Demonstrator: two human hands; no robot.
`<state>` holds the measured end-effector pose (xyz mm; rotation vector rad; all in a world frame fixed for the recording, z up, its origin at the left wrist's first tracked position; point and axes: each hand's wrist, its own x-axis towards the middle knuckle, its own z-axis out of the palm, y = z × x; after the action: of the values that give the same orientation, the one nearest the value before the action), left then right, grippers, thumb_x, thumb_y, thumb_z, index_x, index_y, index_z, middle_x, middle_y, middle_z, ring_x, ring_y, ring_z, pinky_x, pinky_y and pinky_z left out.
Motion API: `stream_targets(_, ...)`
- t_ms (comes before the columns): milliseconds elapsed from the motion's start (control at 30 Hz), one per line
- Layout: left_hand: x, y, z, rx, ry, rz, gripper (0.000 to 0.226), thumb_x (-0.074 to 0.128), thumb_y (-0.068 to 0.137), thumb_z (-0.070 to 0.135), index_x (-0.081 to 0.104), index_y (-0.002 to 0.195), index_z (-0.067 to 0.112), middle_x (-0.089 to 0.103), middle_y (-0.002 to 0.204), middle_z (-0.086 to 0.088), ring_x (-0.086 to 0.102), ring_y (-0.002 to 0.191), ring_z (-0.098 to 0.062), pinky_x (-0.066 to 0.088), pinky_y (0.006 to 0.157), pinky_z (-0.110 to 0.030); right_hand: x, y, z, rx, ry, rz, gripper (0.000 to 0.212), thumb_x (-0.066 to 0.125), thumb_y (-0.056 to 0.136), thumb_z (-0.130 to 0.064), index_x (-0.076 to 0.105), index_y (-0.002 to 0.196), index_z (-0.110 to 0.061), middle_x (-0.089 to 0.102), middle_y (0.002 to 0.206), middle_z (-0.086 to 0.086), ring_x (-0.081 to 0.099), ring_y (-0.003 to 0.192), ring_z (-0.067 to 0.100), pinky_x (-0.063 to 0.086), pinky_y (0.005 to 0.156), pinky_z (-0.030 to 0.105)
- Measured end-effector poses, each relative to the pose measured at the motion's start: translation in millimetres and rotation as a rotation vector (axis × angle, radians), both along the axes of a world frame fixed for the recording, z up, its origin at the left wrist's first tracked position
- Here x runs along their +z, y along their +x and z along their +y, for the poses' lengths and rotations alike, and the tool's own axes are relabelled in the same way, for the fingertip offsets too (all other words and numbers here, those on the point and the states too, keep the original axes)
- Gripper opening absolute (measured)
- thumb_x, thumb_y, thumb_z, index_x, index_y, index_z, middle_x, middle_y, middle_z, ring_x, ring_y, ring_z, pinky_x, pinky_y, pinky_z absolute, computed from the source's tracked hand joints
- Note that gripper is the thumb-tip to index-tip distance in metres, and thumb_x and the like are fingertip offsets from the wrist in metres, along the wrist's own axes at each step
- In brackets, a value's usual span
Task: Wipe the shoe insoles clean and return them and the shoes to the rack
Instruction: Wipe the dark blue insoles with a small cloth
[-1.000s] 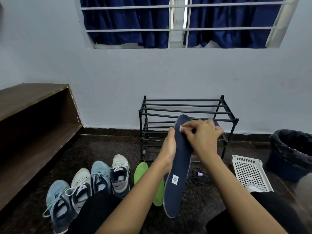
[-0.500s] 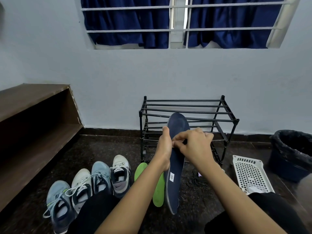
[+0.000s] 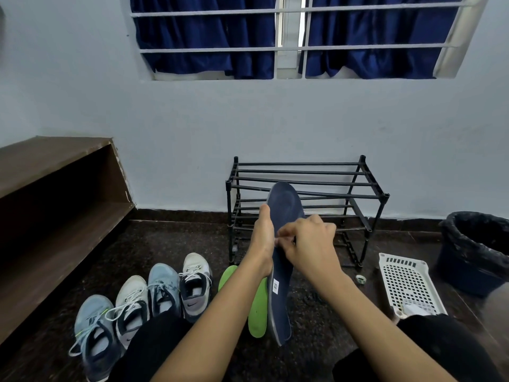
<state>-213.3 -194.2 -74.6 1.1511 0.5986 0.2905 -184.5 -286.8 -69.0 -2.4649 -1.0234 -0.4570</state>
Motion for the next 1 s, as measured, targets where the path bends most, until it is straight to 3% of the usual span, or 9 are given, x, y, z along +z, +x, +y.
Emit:
stream_targets(133, 3, -1, 6, -0.048, -0.097, -0.034, 0.065, 0.028, 0.099, 0.059, 0.07, 0.091, 0.01, 0.074, 0.073, -0.007, 0.068, 0.066, -0.019, 0.052, 0.062, -0.028, 1, 1, -1, -0.01, 0.054, -0.052, 0.015, 0.06, 0.086, -0.04, 0.071, 0.096, -0.037, 0.067, 0.094, -0.009, 0.045, 0.101, 0.018, 0.017, 0.073, 0.035)
stream_targets(267, 4, 1, -4, -0.011, -0.136, -0.065, 0.072, 0.037, 0.09, 0.07, 0.069, 0.115, 0.011, 0.073, 0.092, -0.01, 0.069, 0.074, -0.021, 0.052, 0.062, -0.029, 8, 20, -2, -0.14, 0.162, -0.114, 0.009, 0.065, 0.083, -0.038, 0.073, 0.087, -0.036, 0.069, 0.09, -0.009, 0.048, 0.095, 0.021, 0.018, 0.073, 0.036)
stream_targets(333, 6, 1, -9, -0.013, -0.184, -0.088, 0.071, 0.039, 0.09, 0.068, 0.067, 0.119, 0.009, 0.072, 0.09, -0.011, 0.068, 0.069, -0.02, 0.051, 0.058, -0.027, 10, 26, -3, -0.191, 0.221, -0.127, 0.007, 0.066, 0.083, -0.036, 0.073, 0.085, -0.035, 0.07, 0.088, -0.009, 0.049, 0.093, 0.022, 0.017, 0.073, 0.036)
stream_targets(467, 6, 1, -8, -0.112, -0.242, -0.164, 0.071, 0.035, 0.091, 0.068, 0.075, 0.085, 0.01, 0.071, 0.075, -0.008, 0.067, 0.061, -0.017, 0.05, 0.061, -0.026, 8, 22, -3, -0.145, 0.221, -0.089, 0.009, 0.065, 0.084, -0.036, 0.073, 0.089, -0.034, 0.069, 0.089, -0.008, 0.047, 0.095, 0.021, 0.018, 0.072, 0.035)
stream_targets(633, 8, -3, 3, -0.057, -0.295, -0.199, 0.068, 0.044, 0.085, 0.072, 0.071, 0.088, 0.01, 0.071, 0.081, -0.009, 0.065, 0.069, -0.021, 0.05, 0.069, -0.034, -1, 1, 1, -0.02, 0.079, -0.075, 0.016, 0.06, 0.087, -0.04, 0.071, 0.097, -0.034, 0.067, 0.093, -0.008, 0.045, 0.098, 0.019, 0.017, 0.072, 0.033)
stream_targets(767, 11, -5, 2, -0.095, -0.293, -0.194, 0.066, 0.044, 0.087, 0.068, 0.074, 0.076, 0.01, 0.07, 0.076, -0.009, 0.065, 0.062, -0.02, 0.049, 0.064, -0.03, -1, 3, -2, -0.073, 0.074, -0.198, 0.008, 0.069, 0.079, -0.039, 0.073, 0.083, -0.034, 0.068, 0.078, -0.008, 0.049, 0.085, 0.021, 0.012, 0.066, 0.033)
stream_targets(867, 13, -5, -8, -0.136, -0.292, -0.178, 0.063, 0.045, 0.088, 0.065, 0.072, 0.093, 0.009, 0.068, 0.081, -0.009, 0.064, 0.067, -0.02, 0.048, 0.063, -0.029, 3, 19, -3, -0.162, 0.138, -0.241, 0.003, 0.075, 0.075, -0.033, 0.074, 0.074, -0.031, 0.067, 0.07, -0.006, 0.051, 0.078, 0.024, 0.019, 0.068, 0.036)
stream_targets(1000, 11, 1, -14, -0.052, -0.323, -0.178, 0.057, 0.052, 0.088, 0.057, 0.064, 0.114, 0.008, 0.069, 0.086, -0.01, 0.065, 0.07, -0.019, 0.051, 0.061, -0.028, 12, 34, -8, -0.235, 0.178, -0.128, 0.009, 0.066, 0.083, -0.035, 0.074, 0.085, -0.031, 0.07, 0.084, -0.005, 0.049, 0.091, 0.024, 0.019, 0.073, 0.037)
